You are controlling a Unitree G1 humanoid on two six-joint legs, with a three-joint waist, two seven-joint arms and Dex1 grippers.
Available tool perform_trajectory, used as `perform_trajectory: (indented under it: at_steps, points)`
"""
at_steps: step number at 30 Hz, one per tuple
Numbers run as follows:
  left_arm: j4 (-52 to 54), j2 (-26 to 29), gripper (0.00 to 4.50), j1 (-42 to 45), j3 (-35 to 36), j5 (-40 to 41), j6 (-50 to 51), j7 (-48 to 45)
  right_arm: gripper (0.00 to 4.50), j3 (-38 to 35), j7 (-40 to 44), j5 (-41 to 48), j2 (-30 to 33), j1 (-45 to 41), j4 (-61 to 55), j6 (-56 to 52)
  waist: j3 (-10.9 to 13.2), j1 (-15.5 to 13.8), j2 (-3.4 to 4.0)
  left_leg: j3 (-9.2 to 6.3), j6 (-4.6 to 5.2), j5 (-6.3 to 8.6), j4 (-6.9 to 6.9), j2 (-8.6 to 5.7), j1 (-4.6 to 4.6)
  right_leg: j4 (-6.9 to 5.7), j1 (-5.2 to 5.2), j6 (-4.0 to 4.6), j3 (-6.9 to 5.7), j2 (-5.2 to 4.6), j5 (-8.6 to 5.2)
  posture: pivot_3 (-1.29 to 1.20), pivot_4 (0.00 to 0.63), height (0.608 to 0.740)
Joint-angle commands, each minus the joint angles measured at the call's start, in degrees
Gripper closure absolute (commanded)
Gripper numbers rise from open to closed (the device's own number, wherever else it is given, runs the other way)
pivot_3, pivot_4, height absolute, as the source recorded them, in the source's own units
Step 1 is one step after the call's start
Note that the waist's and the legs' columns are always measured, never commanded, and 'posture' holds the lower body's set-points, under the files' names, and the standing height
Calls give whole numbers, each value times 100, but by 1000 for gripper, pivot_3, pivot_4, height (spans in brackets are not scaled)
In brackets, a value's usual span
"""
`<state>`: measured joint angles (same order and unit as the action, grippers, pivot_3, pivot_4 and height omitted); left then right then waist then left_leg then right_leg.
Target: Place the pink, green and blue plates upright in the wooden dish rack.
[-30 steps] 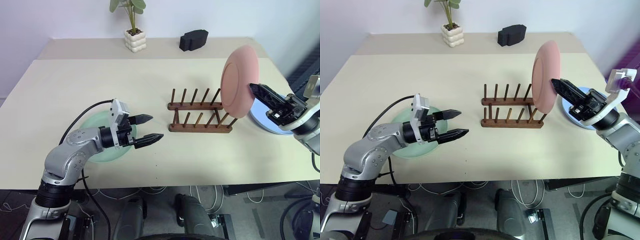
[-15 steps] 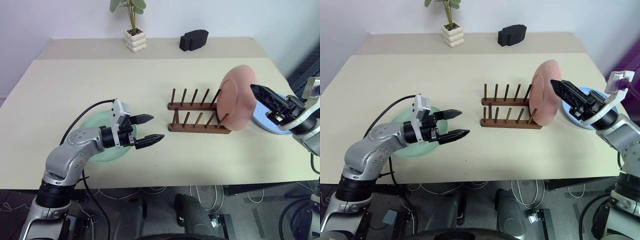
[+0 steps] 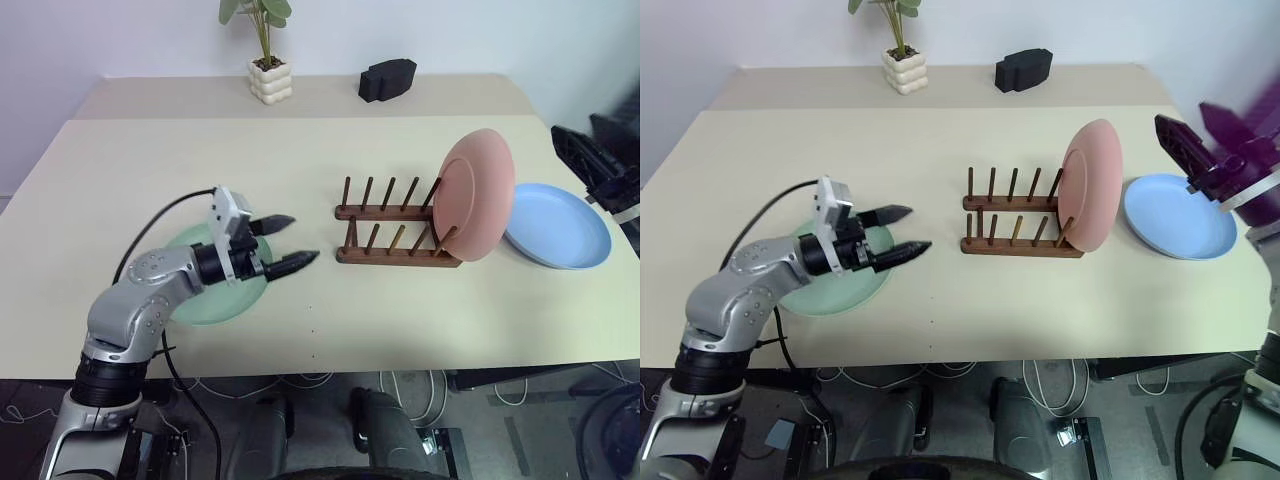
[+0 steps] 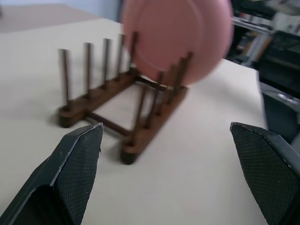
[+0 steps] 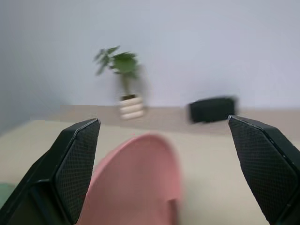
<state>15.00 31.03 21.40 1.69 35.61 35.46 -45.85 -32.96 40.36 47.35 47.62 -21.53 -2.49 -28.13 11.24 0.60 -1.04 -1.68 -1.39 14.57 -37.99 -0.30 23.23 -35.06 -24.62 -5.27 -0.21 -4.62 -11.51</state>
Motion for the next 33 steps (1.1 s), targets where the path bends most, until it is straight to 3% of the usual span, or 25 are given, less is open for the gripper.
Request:
perform_trajectory:
  at_steps: [1, 6, 8, 14, 19, 25, 28, 33]
  points:
    - [-431, 154, 0, 303, 478, -329, -205, 465, 58, 354, 214, -440, 440, -174, -943, 315, 0, 20, 1, 0, 0, 0, 0, 0, 0, 0, 0, -3, 0, 0, -2, 0, 150, 740]
    - [-1189, 503, 0, 525, 691, -1107, -325, 1216, 58, 1324, 511, -979, 670, -369, -1678, 448, 0, 21, 2, -1, 1, 1, 5, 7, -3, -3, -5, -19, 0, 9, -11, 0, 150, 740]
    - [-1377, 746, 0, 532, 739, -1390, -70, 1514, 58, 2060, 498, -1366, 600, -558, -1962, 397, 1, 17, 0, 0, 1, 1, 3, 5, 1, -1, -5, -12, 0, 4, -7, 0, 150, 740]
    - [-1246, 1115, 0, 365, 1238, -1244, 963, 1785, 58, 4010, 616, -3117, 363, -774, -2210, 978, 6, -2, -10, -3, 1, 1, 2, 4, 15, 1, -16, -2, -1, -2, 0, 0, 150, 740]
    - [-786, 1555, 0, -255, 1420, -1164, 1662, 1651, 58, 4620, 700, -3481, -197, -917, -2176, 1049, 6, 25, -9, 0, 0, 1, 5, 4, 16, -1, -24, -2, 0, -3, 1, 0, 150, 740]
    - [-446, 1723, 0, -845, 1477, -1100, 2196, 1607, 58, 4670, 795, -3591, -552, -1093, -2100, 973, 6, -4, -10, -3, 0, 1, 5, 7, 15, -5, -26, 0, -1, -3, 0, 0, 150, 740]
    - [-557, 1656, 852, -957, 1516, -1124, 2238, 1656, 0, 4669, 829, -3656, -642, -1124, -2063, 970, 5, -7, -11, -3, -1, 1, 4, 6, 16, -3, -25, 0, -1, -4, 0, 0, 150, 740]
    - [-571, 1585, 3259, -1030, 1562, -1082, 2279, 1638, 0, 4637, 844, -3725, -708, -1092, -2103, 930, 5, 11, -10, -2, -1, 1, 5, 6, 14, -5, -25, 0, -1, -4, 1, 0, 150, 740]
